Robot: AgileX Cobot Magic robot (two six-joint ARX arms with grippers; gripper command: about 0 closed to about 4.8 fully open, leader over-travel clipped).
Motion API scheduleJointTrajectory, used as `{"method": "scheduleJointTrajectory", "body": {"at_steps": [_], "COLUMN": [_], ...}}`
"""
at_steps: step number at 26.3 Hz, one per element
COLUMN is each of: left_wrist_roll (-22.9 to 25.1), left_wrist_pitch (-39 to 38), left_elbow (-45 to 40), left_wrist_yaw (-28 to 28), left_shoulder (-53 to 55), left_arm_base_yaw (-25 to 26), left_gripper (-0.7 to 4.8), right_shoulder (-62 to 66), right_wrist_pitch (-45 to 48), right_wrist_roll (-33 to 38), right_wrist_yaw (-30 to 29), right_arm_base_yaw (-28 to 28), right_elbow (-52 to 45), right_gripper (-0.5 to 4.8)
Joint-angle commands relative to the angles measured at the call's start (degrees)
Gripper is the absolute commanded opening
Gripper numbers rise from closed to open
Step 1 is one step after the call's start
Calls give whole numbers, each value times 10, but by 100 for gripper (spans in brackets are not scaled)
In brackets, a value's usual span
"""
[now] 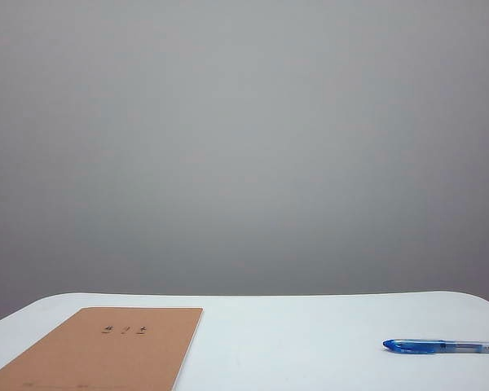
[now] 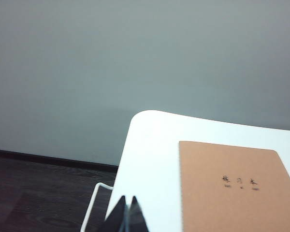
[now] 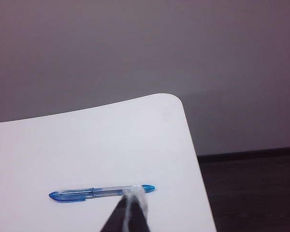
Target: Pick up a pen on the table and place it on the notebook.
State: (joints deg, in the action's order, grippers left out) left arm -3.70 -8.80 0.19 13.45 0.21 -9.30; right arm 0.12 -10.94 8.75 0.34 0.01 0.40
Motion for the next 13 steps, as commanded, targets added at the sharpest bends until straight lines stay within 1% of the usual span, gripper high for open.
{"method": "scheduleJointTrajectory", "body": {"at_steps": [1, 6, 10, 11, 13], "left_wrist_roll": [-2, -5, -48, -56, -60], "left_wrist_pitch": [3, 16, 35, 43, 40], "left_elbow": [2, 2, 4, 7, 21], "left_wrist_yaw": [-8, -14, -90, -103, -107], "left_shoulder": [0, 0, 0, 0, 2], "left_arm_base_yaw": [0, 0, 0, 0, 0], "left_gripper": [-5, -5, -5, -5, -5], "right_shoulder": [0, 0, 0, 0, 0], "right_wrist_pitch": [9, 11, 24, 34, 54], "right_wrist_roll": [2, 2, 3, 3, 4], "right_wrist_yaw": [0, 1, 1, 1, 1], "right_arm_base_yaw": [0, 0, 0, 0, 0], "right_elbow": [-3, -3, -3, -3, -3], "right_gripper": [-6, -6, -6, -6, -6]}}
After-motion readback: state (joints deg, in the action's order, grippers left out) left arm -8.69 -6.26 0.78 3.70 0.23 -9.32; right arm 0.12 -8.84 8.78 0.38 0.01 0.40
